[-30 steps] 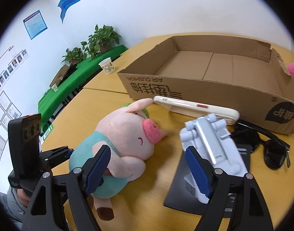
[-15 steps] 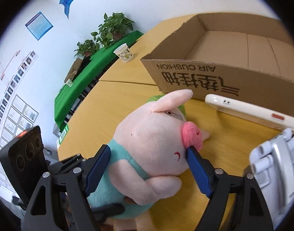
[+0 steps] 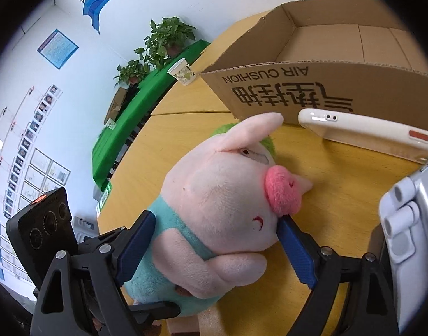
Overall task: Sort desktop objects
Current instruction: 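Lift the pig plush with the left gripper over the cardboard box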
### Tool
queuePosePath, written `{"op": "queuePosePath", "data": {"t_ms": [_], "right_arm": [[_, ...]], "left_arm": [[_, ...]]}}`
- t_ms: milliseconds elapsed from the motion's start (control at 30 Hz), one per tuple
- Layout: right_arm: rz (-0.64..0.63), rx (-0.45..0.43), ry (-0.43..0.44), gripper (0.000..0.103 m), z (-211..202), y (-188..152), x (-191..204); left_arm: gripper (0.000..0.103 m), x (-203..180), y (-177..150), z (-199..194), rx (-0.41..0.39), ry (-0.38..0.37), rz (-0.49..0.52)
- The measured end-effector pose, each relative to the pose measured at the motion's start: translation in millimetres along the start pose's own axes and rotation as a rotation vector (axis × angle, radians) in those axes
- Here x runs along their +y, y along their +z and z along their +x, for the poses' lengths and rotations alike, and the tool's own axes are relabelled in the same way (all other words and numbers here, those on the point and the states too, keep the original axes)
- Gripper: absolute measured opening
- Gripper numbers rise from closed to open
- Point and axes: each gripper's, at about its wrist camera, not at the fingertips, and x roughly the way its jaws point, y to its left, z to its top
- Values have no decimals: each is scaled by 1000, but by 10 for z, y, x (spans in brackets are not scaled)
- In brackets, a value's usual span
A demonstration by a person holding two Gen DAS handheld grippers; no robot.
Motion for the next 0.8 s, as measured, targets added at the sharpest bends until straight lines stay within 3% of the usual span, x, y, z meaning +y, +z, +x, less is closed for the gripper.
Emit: {"op": "queuePosePath", "data": {"t_ms": [233, 367, 567, 800], "right_arm": [[-47, -29, -10, 77, -110, 52, 102], [-92, -128, -8, 77, -457, 224, 205], [-200, -293, -47, 76, -1065, 812, 378], [-359, -455, -107, 76, -1773, 1802, 633]], "left_arm": [[74, -120, 56, -41, -9, 0, -14], [73, -308, 291, -233, -87, -14, 32], [74, -683, 1040, -478, -233, -14, 185], [74, -1010, 2096, -703, -415, -23, 320]]}}
